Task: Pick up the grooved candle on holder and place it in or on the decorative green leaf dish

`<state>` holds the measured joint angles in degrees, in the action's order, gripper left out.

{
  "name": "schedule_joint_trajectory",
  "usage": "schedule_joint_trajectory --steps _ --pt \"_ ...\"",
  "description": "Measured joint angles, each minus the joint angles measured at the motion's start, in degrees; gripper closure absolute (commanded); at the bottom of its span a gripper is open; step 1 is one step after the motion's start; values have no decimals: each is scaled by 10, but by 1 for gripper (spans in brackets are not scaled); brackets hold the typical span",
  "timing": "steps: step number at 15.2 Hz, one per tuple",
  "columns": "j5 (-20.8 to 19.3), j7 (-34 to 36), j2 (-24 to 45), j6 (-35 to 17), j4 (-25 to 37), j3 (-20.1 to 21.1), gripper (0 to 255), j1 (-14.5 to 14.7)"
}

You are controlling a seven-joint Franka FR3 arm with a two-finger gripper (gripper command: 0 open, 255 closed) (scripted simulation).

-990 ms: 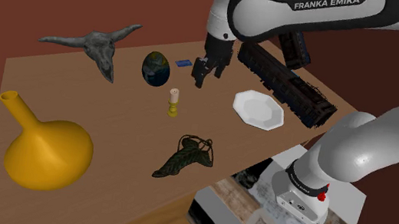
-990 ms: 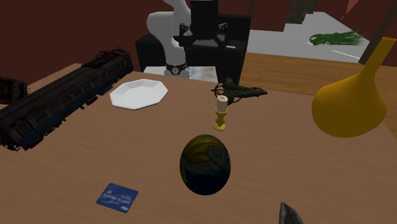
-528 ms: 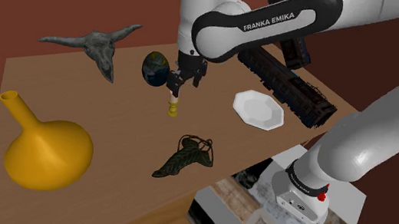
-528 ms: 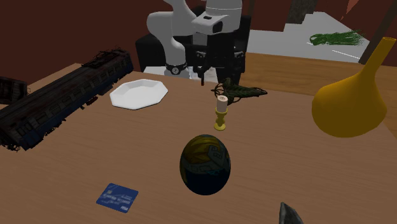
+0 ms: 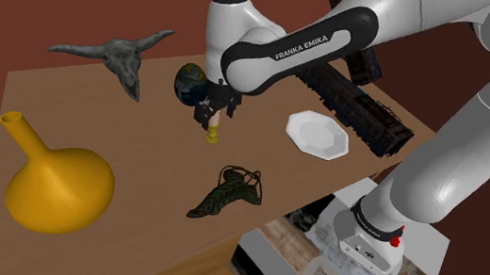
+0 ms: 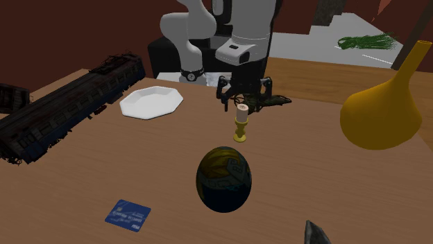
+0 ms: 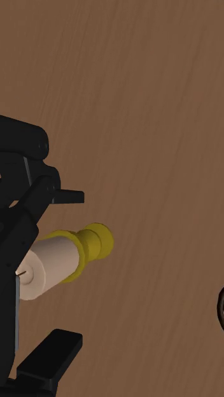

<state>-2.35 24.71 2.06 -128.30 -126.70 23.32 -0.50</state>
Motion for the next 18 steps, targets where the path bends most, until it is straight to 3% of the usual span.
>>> schedule_joint_trajectory --steps 8,9,18 --pt "-7 4 12 -18 -7 -1 0 0" --pt "-7 4 12 -18 -7 -1 255 0" --pt "-6 4 11 -18 -7 0 255 0"
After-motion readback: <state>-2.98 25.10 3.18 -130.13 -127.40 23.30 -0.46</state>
